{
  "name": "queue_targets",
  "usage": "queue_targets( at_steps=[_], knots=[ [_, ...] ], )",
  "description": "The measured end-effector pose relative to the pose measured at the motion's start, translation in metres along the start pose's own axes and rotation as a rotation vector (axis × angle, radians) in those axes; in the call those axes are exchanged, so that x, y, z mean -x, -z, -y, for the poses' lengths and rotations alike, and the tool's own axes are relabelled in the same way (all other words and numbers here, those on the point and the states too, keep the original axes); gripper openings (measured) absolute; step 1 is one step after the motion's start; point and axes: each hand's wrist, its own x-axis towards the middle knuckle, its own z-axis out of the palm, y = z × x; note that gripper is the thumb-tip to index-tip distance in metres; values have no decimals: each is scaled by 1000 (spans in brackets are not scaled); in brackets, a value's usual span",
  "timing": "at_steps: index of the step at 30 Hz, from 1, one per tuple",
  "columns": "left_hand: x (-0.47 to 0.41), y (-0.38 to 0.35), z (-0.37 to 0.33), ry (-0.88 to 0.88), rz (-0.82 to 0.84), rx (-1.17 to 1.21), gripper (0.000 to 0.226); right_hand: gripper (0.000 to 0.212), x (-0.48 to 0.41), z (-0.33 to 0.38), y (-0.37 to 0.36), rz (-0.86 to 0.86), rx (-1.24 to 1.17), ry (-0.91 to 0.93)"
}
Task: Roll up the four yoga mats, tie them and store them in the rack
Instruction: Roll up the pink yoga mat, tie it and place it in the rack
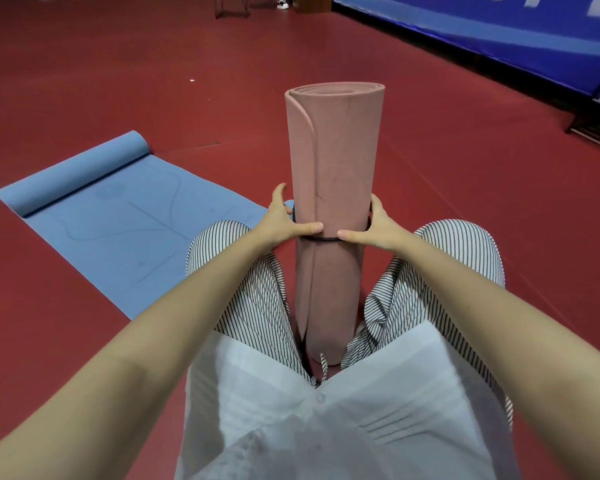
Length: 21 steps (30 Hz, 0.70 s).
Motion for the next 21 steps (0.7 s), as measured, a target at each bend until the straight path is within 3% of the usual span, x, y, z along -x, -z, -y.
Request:
queue_targets(
  at_steps=[3, 6, 9, 12, 17, 21],
  knots=[
    [-2, -2, -2, -66, 19, -141, 110, 114, -1, 4, 2, -43, 90, -18],
    [-2, -3, 2, -37, 89, -135, 117, 122, 3, 5, 0, -65, 206, -40],
    [2, -4, 2, -27, 185, -115, 111, 136, 7, 2, -1, 41, 169, -59],
    [1, -3, 1, -47, 258, -118, 119, 133, 9, 0, 2, 88, 78, -44],
    [1, -4, -3, -17, 424, -142, 91, 126, 7, -1, 11, 172, 113, -150],
    [6, -4, -5, -8, 533, -201, 118, 152, 10, 1, 14, 325, 235, -267]
  ],
)
